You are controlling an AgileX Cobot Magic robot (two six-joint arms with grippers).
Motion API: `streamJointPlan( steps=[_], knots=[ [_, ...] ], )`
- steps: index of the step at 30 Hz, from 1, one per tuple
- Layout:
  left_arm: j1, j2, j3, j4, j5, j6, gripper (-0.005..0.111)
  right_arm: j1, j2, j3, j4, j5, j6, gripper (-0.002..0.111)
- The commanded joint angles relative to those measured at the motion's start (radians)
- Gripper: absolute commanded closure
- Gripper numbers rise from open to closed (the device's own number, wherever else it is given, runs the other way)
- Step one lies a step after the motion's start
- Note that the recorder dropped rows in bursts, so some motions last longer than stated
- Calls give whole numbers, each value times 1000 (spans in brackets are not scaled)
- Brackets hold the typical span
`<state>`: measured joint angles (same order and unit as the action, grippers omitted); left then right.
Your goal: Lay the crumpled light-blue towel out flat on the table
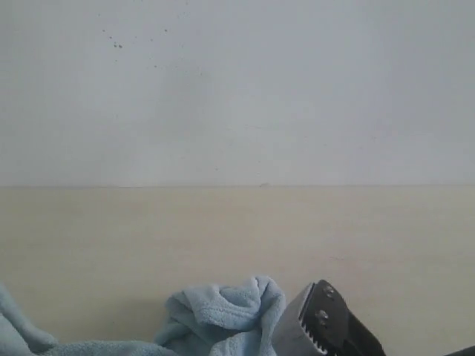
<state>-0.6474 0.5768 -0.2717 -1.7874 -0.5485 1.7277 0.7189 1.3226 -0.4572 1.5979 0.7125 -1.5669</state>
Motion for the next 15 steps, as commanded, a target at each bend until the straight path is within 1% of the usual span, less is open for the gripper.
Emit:
streamJointPlan(
  steps=[1, 2, 3, 5, 6, 8, 10, 13, 15],
  knots=[
    [9, -11, 3, 43, -160, -66, 103, -9, 3, 27, -123, -32, 12, 89],
    [9, -11, 3, 43, -160, -84, 103, -9, 3, 27, -125, -32, 18, 82],
    [9, -11, 3, 43, -160, -98, 103, -9, 3, 27, -125, -32, 18, 71],
    [9, -11, 3, 43, -158, -109, 103, -9, 3, 24, -125, -32, 15, 58],
    [9, -11, 3, 43, -158, -121, 103, -9, 3, 18, -123, -39, 15, 54],
    [9, -11, 3, 43, -158, -128, 103, -11, 1, -17, -119, -50, 15, 55],
    [9, -11, 3, 43, -154, -154, 103, -11, 1, -79, -110, -101, 15, 55],
    [9, -11, 3, 43, -141, -203, 103, -11, 3, -221, -55, -296, 15, 55],
    [9, -11, 3, 43, -101, -210, 103, -11, 18, -337, 23, -482, 14, 55]
  ],
)
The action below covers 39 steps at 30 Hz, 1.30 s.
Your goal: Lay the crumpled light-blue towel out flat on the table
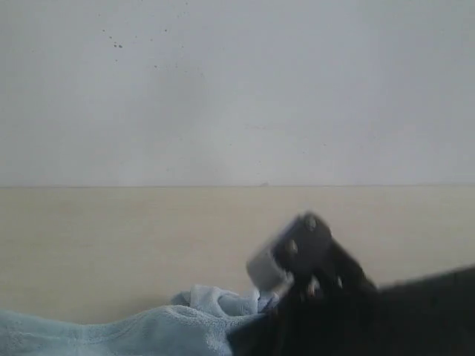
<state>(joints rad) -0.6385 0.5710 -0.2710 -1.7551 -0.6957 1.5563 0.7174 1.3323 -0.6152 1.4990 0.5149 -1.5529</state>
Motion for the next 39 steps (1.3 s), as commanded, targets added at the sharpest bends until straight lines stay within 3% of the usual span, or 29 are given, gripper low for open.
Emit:
streamJointPlan(
  steps=[1, 5, 10, 13, 22, 38, 39],
  knots=[
    [1, -5, 2, 11, 74, -39, 103, -10, 20, -227, 127, -343, 0, 55],
    [1, -5, 2, 11, 176, -39, 103, -10, 121, -435, 125, -375, 0, 55],
    [1, -5, 2, 13, 189, -39, 103, -10, 339, -576, 125, -377, 2, 55],
    [1, -5, 2, 14, 191, -39, 103, -10, 446, -582, 125, -455, 37, 55],
    [1, -5, 2, 78, 227, -39, 103, -10, 617, -582, 125, -400, 49, 55],
    [1, -5, 2, 80, 229, -39, 103, -10, 716, -552, 110, -418, 56, 55],
    [1, -5, 2, 80, 229, -39, 103, -10, 712, -529, 110, -421, 56, 58]
  ],
)
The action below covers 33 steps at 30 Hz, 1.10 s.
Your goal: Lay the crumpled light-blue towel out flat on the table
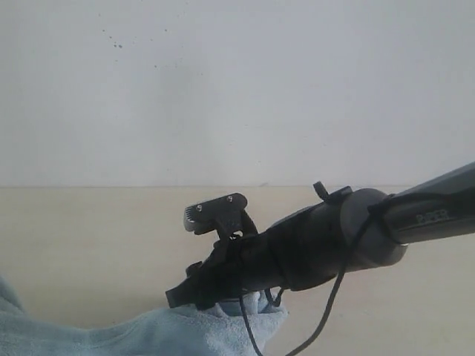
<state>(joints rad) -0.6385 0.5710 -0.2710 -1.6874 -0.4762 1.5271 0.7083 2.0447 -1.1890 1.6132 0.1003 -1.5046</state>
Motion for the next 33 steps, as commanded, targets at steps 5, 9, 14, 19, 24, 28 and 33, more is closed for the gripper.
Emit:
streamJointPlan(
  steps=[5, 9, 14, 19, 24, 28, 33],
  knots=[
    [1, -5, 2, 12, 10, -9, 103, -1, -57, 84, -4, -7, 11, 108],
    [1, -5, 2, 15, 7, -9, 103, -1, -151, 84, -4, -179, 4, 108],
    [1, -5, 2, 84, -49, -9, 103, -1, -264, 84, 5, -486, -155, 108],
    [1, -5, 2, 167, -11, -9, 103, -3, -328, 84, 123, -709, -465, 108],
    [1, -5, 2, 226, 215, -9, 103, -85, -326, 132, 131, -834, -546, 108],
    [1, -5, 2, 323, 372, -9, 103, -173, -326, 219, 131, -853, -535, 108],
    [1, -5, 2, 328, 390, -9, 103, -240, -326, 301, 131, -834, -560, 108]
  ],
)
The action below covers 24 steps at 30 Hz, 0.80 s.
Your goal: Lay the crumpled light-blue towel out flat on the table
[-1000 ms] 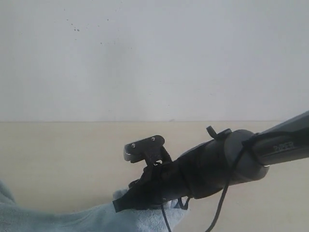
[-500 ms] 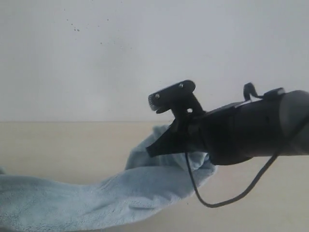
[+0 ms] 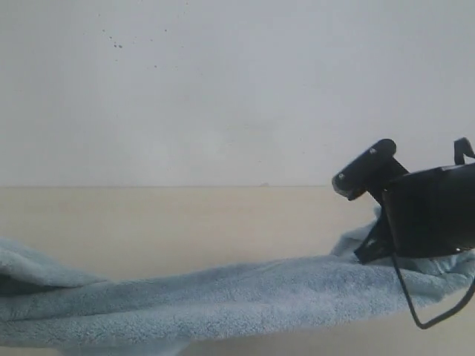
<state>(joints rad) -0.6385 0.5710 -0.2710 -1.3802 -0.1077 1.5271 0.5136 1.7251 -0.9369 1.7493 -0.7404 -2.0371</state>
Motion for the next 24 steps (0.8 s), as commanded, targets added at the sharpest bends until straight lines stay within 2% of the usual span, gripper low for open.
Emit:
streamJointPlan(
  steps=[1, 3, 7, 10, 17, 24],
  knots=[
    [1, -5, 2, 21, 23, -9, 103, -54, -7, 62, -5, 28, -27, 108],
    [1, -3, 2, 21, 29, -9, 103, -65, -7, 75, -5, 84, -3, 101],
    [1, 24, 7, 12, 34, -9, 103, -65, -7, 78, -5, 159, 16, 76],
    [1, 47, 16, 12, 34, -9, 103, -65, -7, 78, -5, 166, 27, 64],
    [1, 54, 16, 12, 34, -9, 103, -65, -19, 78, -5, 155, 96, 64],
    [1, 54, 16, 12, 29, -9, 103, -63, -160, 78, -5, 213, 110, 64]
  ],
)
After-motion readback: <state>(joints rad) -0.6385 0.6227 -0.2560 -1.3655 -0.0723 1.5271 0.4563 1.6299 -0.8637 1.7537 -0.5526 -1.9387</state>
